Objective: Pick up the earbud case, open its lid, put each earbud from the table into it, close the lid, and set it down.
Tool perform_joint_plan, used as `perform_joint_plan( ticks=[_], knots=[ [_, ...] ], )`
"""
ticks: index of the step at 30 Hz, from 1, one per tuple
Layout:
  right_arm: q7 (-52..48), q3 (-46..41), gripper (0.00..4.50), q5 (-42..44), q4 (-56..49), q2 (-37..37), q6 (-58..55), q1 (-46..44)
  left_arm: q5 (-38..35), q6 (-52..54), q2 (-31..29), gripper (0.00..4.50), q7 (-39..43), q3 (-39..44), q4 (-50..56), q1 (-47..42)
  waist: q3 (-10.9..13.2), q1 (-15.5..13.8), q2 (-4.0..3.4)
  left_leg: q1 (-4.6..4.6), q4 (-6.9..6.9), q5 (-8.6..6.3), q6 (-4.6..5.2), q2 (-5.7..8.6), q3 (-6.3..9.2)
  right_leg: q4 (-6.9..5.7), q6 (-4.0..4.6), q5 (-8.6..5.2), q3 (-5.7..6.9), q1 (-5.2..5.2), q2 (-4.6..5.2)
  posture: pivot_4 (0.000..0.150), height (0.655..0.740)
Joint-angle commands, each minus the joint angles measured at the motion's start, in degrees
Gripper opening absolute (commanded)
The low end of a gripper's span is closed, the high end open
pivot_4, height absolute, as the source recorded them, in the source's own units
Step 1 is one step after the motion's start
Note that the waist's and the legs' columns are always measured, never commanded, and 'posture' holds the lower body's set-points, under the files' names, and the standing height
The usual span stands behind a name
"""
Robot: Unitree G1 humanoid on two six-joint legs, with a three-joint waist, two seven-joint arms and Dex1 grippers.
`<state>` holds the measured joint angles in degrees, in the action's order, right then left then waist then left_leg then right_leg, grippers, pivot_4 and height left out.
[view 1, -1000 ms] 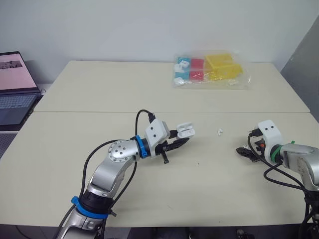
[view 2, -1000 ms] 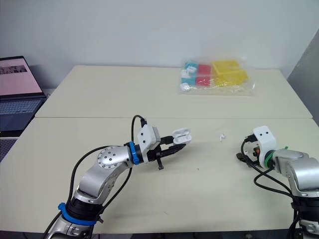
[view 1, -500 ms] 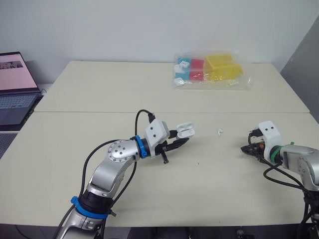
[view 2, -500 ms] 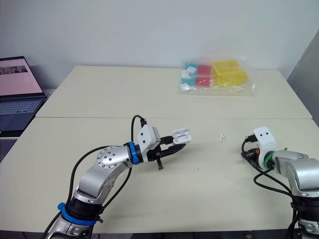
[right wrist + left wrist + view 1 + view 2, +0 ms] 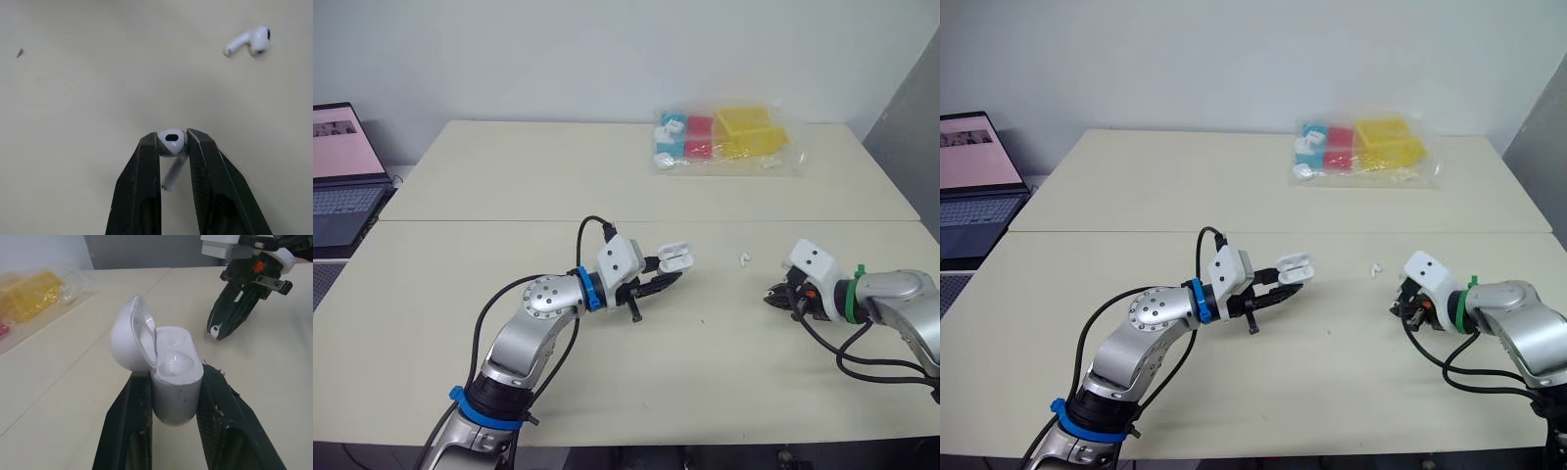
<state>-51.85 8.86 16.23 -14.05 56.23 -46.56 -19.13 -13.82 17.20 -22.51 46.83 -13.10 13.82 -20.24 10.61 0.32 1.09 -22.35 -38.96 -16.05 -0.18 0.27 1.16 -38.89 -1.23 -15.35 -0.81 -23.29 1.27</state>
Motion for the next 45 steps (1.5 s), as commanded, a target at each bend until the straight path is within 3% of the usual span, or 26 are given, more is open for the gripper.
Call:
perform_joint_plan(
  ticks=[1, 14, 24, 31, 37, 45],
  knots=[
    [-6.53, 2.96, 0.42, -2.88, 3.43, 1.85, 8.31, -2.38, -0.59, -0.03, -0.42, 0.82, -0.12, 0.6, 2.48, 0.19, 0.0, -0.04, 0.0, 0.0, 0.0, 0.0, 0.0, 0.0, 0.0, 0.0, 0.0, 0.0, 0.0, 0.0, 0.0, 0.15, 0.74],
    [-24.85, 7.52, 0.42, -7.94, 16.02, 5.37, 22.0, -7.53, -0.68, 0.85, -1.22, 0.82, -0.33, 0.81, 4.0, 1.32, 0.0, -0.16, 0.0, 0.0, 0.0, 0.0, 0.0, -0.03, 0.03, 0.01, 0.03, 0.02, 0.02, 0.0, 0.15, 0.15, 0.74],
    [-27.7, 7.76, 0.42, -11.51, 20.57, 3.81, 25.79, -7.82, -0.72, 1.29, -1.6, 0.82, -0.1, 0.63, 4.3, 1.2, 0.0, -0.14, 0.0, 0.03, 0.0, 0.0, -0.01, -0.03, 0.02, 0.0, 0.03, 0.02, 0.0, 0.0, 0.17, 0.15, 0.74],
    [-27.41, 6.31, 2.8, -11.89, 19.4, 3.92, 26.75, -7.8, -0.97, 2.26, -1.98, 0.82, -0.21, 0.77, 5.26, 1.54, 0.0, -0.11, 0.0, 0.15, 0.0, 0.0, -0.01, -0.03, 0.0, 0.0, 0.03, 0.02, -0.03, 0.09, 0.17, 0.15, 0.74],
    [-31.13, 4.15, 2.83, -8.34, 10.85, 8.52, 18.37, -8.16, -1.02, 2.56, -2.06, 0.82, -0.42, 0.76, 5.46, 1.66, 0.0, -0.16, -0.01, 0.19, 0.01, 0.01, -0.02, -0.03, 0.0, -0.04, 0.03, 0.02, -0.03, 0.09, 0.17, 0.15, 0.74],
    [-27.13, 9.4, 2.83, -12.31, 2.48, 8.76, -1.81, -12.2, 0.31, 1.73, -1.41, 0.82, -0.81, -0.57, 4.66, 1.09, 0.0, -0.19, -0.01, 0.19, 0.02, 0.01, -0.02, -0.04, 0.02, -0.02, 0.03, 0.02, -0.01, 0.09, 0.21, 0.15, 0.74]
  ],
)
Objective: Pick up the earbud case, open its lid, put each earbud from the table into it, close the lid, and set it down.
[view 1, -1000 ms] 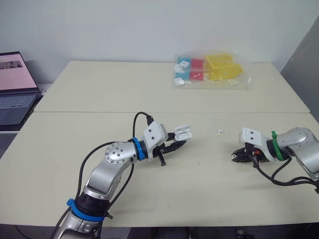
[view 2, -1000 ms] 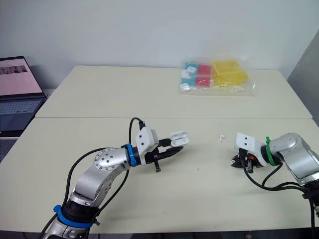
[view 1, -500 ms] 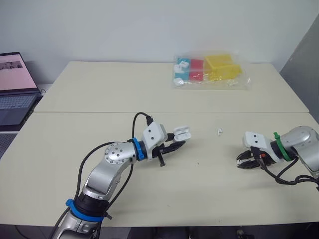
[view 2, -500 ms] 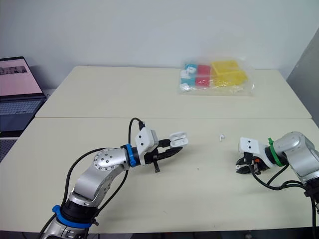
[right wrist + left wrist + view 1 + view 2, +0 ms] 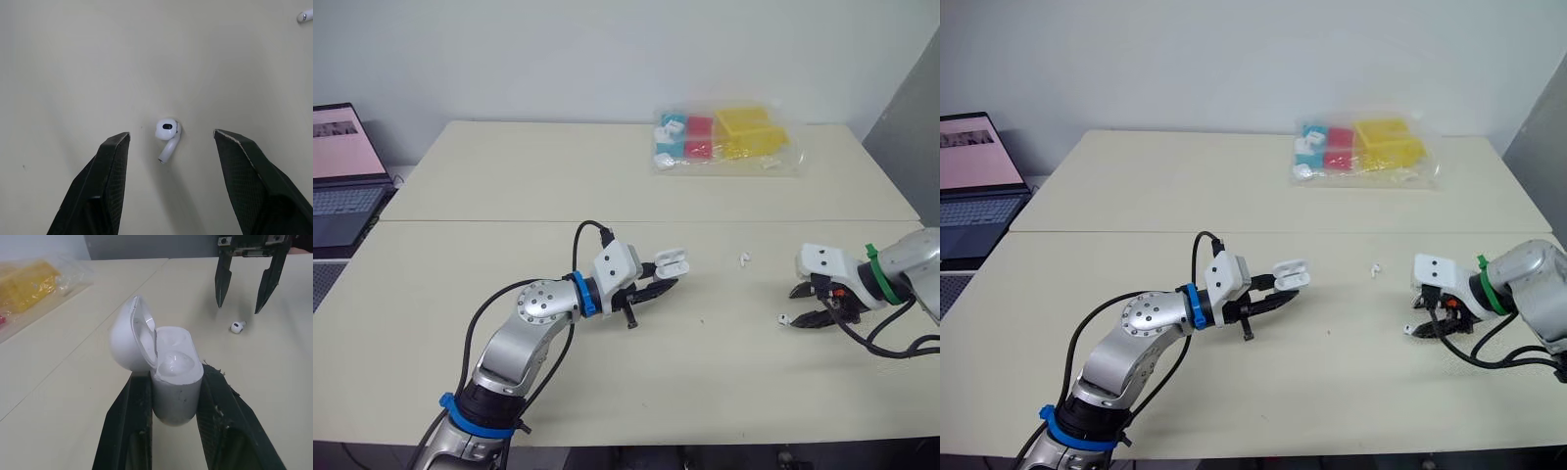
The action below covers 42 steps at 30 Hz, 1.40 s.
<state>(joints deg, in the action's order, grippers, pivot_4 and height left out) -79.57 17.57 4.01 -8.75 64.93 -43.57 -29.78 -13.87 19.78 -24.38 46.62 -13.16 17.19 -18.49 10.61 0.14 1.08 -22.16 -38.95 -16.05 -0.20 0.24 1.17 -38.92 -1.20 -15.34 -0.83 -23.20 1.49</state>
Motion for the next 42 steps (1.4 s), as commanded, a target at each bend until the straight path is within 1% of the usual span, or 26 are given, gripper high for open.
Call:
perform_joint_plan(
  ticks=[1, 5, 13, 26, 34, 37, 42],
  knots=[
    [0.77, 1.32, 2.83, -0.06, -3.45, -0.24, -6.41, -2.12, 0.48, -0.9, 0.55, 0.82, -0.67, -0.61, 1.24, -0.63, 0.0, -0.02, 0.0, 0.0, 0.0, 0.0, 0.0, 0.0, 0.0, 0.0, 0.0, 0.0, 0.0, 0.0, 0.0, 0.15, 0.74],
    [1.6, 4.13, 2.83, -0.74, -4.7, -0.7, -9.95, -3.73, 1.1, -1.17, 1.1, 0.82, -1.28, -1.17, 1.07, -0.38, 0.0, -0.01, 0.0, -0.02, 0.0, 0.0, 0.0, 0.01, -0.02, 0.03, 0.0, 0.0, -0.01, 0.0, 0.01, 0.15, 0.74],
    [4.11, 7.88, 2.83, -2.93, -1.37, -1.98, -10.2, -5.48, 2.26, -1.9, 2.2, 0.82, -2.47, -1.87, 0.48, 0.28, 0.0, 0.03, 0.0, -0.04, 0.0, 0.0, 0.0, 0.01, -0.02, 0.04, 0.0, 0.0, 0.0, -0.01, 0.01, 0.15, 0.74],
    [4.16, 9.69, 2.83, -2.36, -0.19, -3.1, -13.93, -5.59, 2.96, -2.64, 2.5, 0.82, -3.25, -2.05, -0.22, 0.7, 0.0, 0.0, 0.0, -0.05, 0.0, 0.0, 0.0, 0.01, 0.0, 0.04, 0.0, 0.0, 0.02, -0.02, 0.01, 0.15, 0.74],
    [4.89, 9.86, 2.83, -2.37, 0.55, -3.34, -14.38, -5.39, 3.05, -2.69, 2.43, 0.82, -3.54, -2.21, -0.38, 0.72, 0.0, 0.0, 0.0, -0.05, 0.0, 0.0, 0.0, 0.01, 0.0, 0.04, 0.0, 0.0, 0.02, -0.01, 0.01, 0.15, 0.74],
    [5.17, 10.0, 2.29, -2.34, 0.52, -3.71, -14.64, -5.4, 3.16, -2.76, 2.4, 0.82, -3.55, -2.24, -0.59, 0.65, 0.0, 0.0, 0.0, -0.04, 0.0, 0.0, 0.0, 0.01, -0.01, 0.03, 0.0, 0.0, 0.02, -0.01, 0.01, 0.15, 0.74],
    [5.76, 9.86, 0.56, -1.87, -0.3, -4.09, -15.25, -5.04, 3.33, -2.8, 2.29, 0.82, -3.54, -2.25, -0.78, 0.62, 0.0, 0.0, 0.0, -0.05, 0.01, 0.0, 0.0, 0.01, 0.01, 0.04, 0.0, 0.0, 0.03, -0.01, 0.01, 0.15, 0.74]
  ],
)
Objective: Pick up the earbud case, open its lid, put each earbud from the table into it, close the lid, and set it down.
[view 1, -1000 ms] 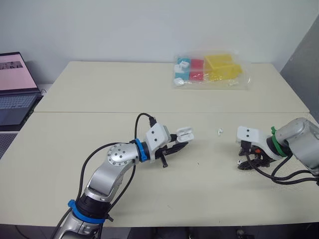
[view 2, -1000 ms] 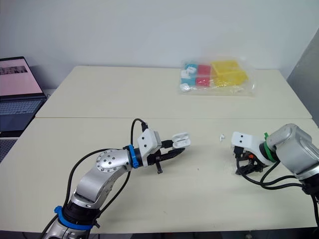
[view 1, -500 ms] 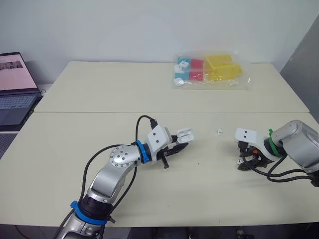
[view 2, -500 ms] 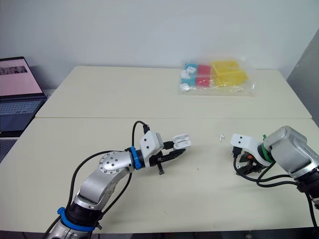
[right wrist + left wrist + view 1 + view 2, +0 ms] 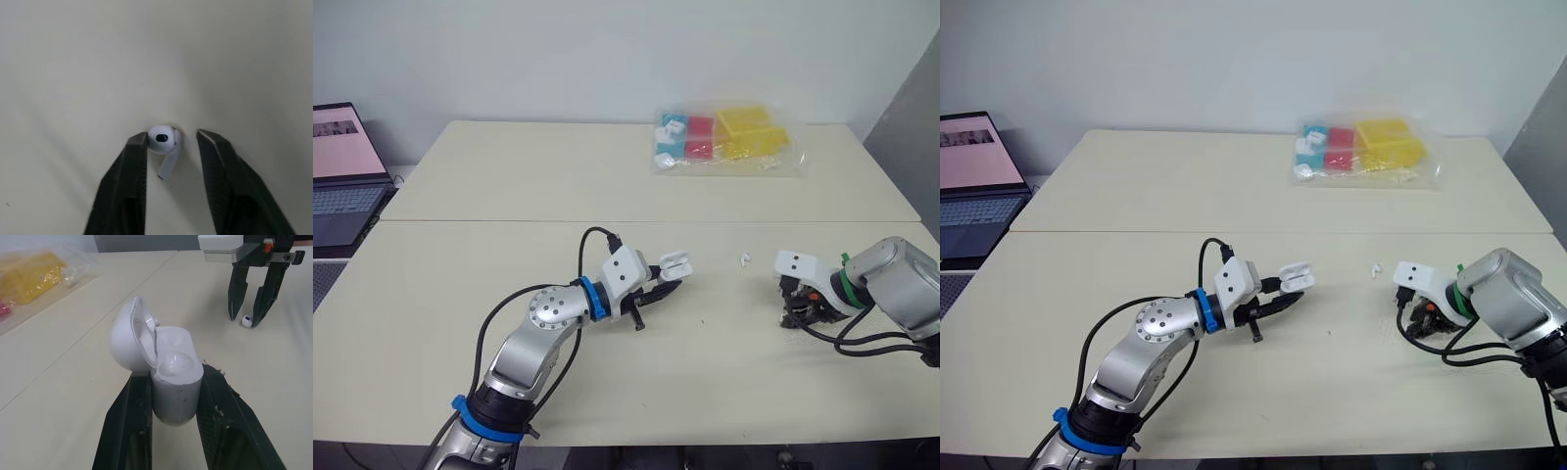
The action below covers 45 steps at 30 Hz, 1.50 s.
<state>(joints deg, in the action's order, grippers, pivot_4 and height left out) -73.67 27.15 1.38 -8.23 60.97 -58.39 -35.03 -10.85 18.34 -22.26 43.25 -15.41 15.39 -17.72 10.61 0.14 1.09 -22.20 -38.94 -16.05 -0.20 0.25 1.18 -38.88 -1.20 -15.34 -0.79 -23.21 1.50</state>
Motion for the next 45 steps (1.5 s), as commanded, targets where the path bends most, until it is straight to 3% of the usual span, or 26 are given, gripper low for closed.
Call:
perform_joint_plan(
  ticks=[1, 11, 16, 21, 31, 40, 45],
  knots=[
    [-0.09, 0.24, 0.41, 0.79, -1.0, -0.06, -0.33, 0.37, 0.34, -1.37, 0.15, 0.82, -0.17, 0.01, 0.97, -0.15, 0.0, 0.0, 0.0, 0.0, 0.0, 0.0, 0.0, 0.0, 0.0, 0.0, 0.0, 0.0, 0.0, 0.0, 0.0, 0.15, 0.74],
    [-2.03, -3.98, 0.42, 3.56, -0.96, 1.22, 4.57, -0.42, -0.91, -0.87, 0.01, 0.82, 0.81, 1.1, 0.65, -0.25, 0.0, 0.02, 0.0, 0.0, 0.01, 0.0, 0.0, 0.0, 0.0, 0.0, 0.0, 0.0, 0.0, -0.01, 0.0, 0.15, 0.74],
    [-3.29, -10.46, 0.42, 8.37, -2.6, 0.9, 11.39, 0.32, -2.31, -0.8, 0.0, 0.82, 1.02, 2.67, -0.05, -1.05, 0.0, 0.02, 0.0, -0.01, 0.0, 0.0, 0.0, 0.0, 0.0, 0.0, 0.0, 0.0, 0.01, -0.01, 0.0, 0.15, 0.74],
    [-1.28, -21.82, 0.42, 16.25, -4.49, -4.01, 17.8, 2.82, -7.73, 2.05, 2.39, 0.82, 0.24, 6.08, 0.65, -2.0, 0.01, 0.03, 0.01, -0.04, 0.01, 0.0, 0.0, 0.0, 0.01, 0.0, 0.0, 0.0, 0.02, -0.01, -0.01, 0.15, 0.74],
    [16.66, -35.58, 0.42, 27.94, -11.84, -18.46, 10.39, 1.18, -12.42, 2.48, 3.33, 0.82, 0.94, 8.72, 0.91, -2.84, 0.01, 0.0, 0.02, -0.06, 0.0, 0.0, 0.0, 0.0, 0.04, -0.03, 0.0, 0.01, 0.01, -0.01, 0.0, 0.15, 0.74],
    [33.64, -37.98, 0.42, 34.91, -19.08, -31.87, 5.91, 0.3, -14.22, 6.05, 3.63, 0.82, 0.36, 8.72, 1.72, -5.68, 0.01, 0.0, 0.02, -0.09, 0.0, 0.0, 0.0, 0.02, 0.05, -0.03, 0.0, 0.01, 0.02, -0.03, 0.0, 0.15, 0.74],
    [38.28, -36.85, 0.42, 36.14, -20.03, -35.03, 6.56, -0.28, -15.73, 8.21, 3.71, 0.82, -0.41, 9.18, 2.59, -6.77, 0.01, 0.04, 0.01, -0.1, 0.01, 0.0, 0.0, 0.02, 0.04, -0.03, 0.0, 0.01, 0.02, -0.04, 0.0, 0.15, 0.74]
  ],
)
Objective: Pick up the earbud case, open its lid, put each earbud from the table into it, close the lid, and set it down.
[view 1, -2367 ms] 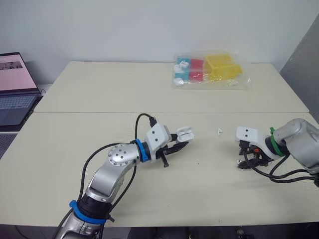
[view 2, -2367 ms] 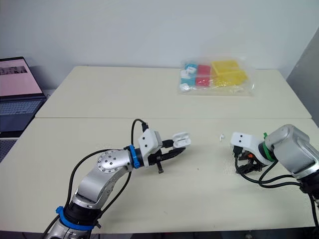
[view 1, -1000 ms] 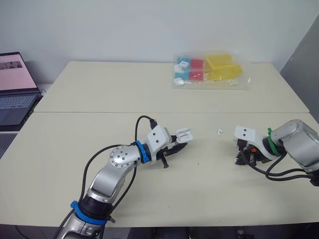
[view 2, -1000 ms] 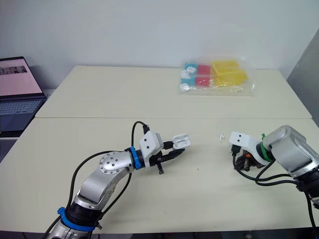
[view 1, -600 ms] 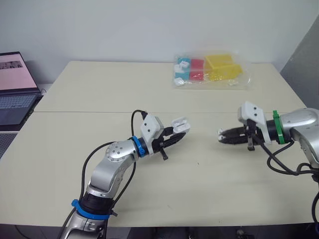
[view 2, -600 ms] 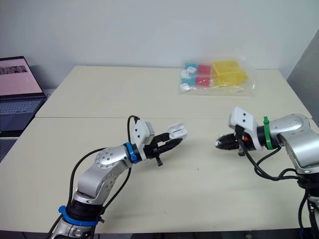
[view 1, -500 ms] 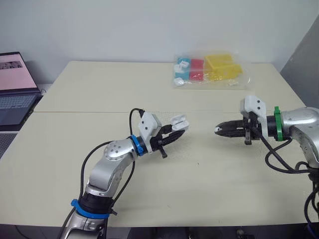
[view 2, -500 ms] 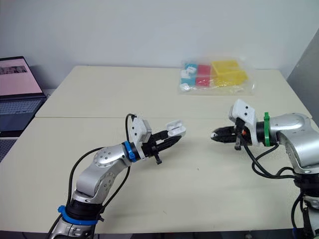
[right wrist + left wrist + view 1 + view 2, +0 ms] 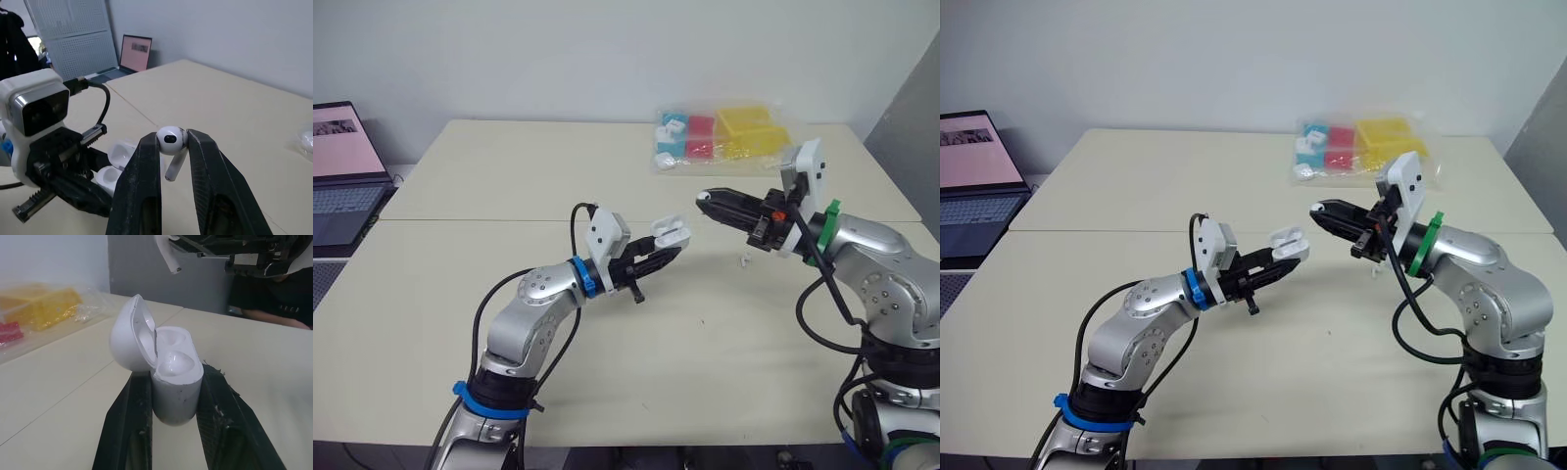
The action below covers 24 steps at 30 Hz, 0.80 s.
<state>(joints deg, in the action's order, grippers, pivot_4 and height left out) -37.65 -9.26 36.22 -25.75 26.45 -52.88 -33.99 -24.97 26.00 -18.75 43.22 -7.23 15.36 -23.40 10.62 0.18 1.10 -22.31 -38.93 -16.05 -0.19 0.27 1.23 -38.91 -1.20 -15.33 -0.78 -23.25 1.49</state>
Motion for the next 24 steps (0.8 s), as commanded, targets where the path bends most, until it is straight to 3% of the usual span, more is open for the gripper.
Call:
perform_joint_plan(
  ticks=[1, 24],
  knots=[
    [2.63, -0.03, 0.42, 1.19, -2.71, -0.66, 1.5, -1.2, -1.91, 0.88, 0.22, 0.82, -0.53, 1.07, 2.77, -1.13, 0.0, -0.01, 0.0, 0.0, 0.0, 0.0, 0.0, 0.0, 0.0, 0.0, 0.0, 0.0, 0.01, 0.0, 0.0, 0.15, 0.74],
    [0.27, 9.49, 0.42, -7.35, -2.91, 2.36, 18.97, 9.14, -5.42, 5.7, -1.13, 0.82, -1.36, 1.91, 4.4, -3.07, 0.0, 0.08, 0.0, -0.01, 0.02, 0.0, 0.0, 0.0, 0.02, 0.02, -0.01, -0.01, 0.01, -0.02, -0.06, 0.15, 0.74]
  ],
)
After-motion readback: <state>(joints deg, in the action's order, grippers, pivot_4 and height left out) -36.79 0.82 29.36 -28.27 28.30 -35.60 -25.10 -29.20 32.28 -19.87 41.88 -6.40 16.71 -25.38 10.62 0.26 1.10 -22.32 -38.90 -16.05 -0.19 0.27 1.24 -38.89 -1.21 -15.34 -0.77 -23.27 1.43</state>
